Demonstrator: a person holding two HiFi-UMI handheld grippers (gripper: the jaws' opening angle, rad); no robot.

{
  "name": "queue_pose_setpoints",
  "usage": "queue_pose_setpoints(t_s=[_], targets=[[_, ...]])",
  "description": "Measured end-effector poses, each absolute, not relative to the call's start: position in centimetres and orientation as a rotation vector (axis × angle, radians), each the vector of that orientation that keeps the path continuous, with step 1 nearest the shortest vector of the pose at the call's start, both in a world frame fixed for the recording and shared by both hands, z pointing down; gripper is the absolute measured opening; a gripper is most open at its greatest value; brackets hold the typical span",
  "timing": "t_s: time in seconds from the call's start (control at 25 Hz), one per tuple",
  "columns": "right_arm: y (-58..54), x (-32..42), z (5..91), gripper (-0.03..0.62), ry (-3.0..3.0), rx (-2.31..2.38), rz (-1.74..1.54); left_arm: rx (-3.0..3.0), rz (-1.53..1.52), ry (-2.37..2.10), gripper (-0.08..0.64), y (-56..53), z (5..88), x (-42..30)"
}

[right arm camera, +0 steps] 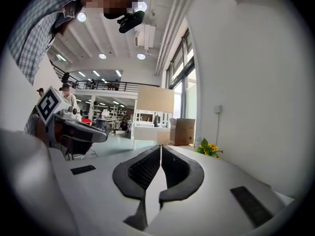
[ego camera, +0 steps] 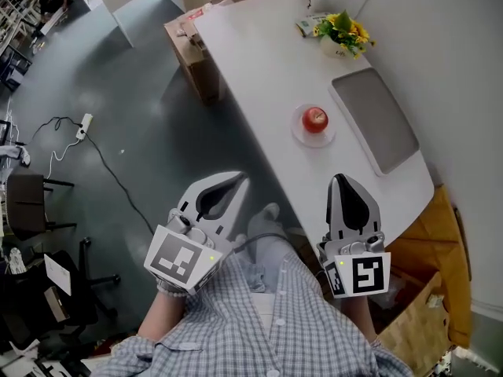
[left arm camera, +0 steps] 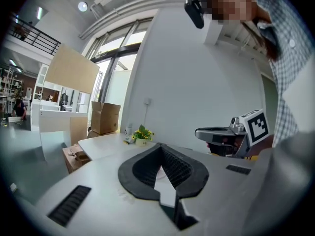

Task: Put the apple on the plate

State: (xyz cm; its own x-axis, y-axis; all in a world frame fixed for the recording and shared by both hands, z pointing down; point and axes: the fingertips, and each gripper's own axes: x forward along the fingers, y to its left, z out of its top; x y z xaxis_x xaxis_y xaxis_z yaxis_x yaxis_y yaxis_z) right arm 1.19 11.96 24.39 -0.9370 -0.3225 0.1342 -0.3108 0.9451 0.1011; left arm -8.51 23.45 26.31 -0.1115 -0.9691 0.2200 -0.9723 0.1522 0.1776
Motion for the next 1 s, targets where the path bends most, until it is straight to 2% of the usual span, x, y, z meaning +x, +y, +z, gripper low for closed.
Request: queue_pose_setpoints(t_s=[0.48,1.0], targets=[[1.1,1.5,26.8,0.023,-2.839,0.651,-0.084,2.012,0.083,-1.992,0.009,9.9,26.7,-10.0],[-3.8,2.6,31.4,0.023,-2.709,0.834,0.086,2.089,0.156,-1.808,0.009,-0.3,30.0,-11.6]])
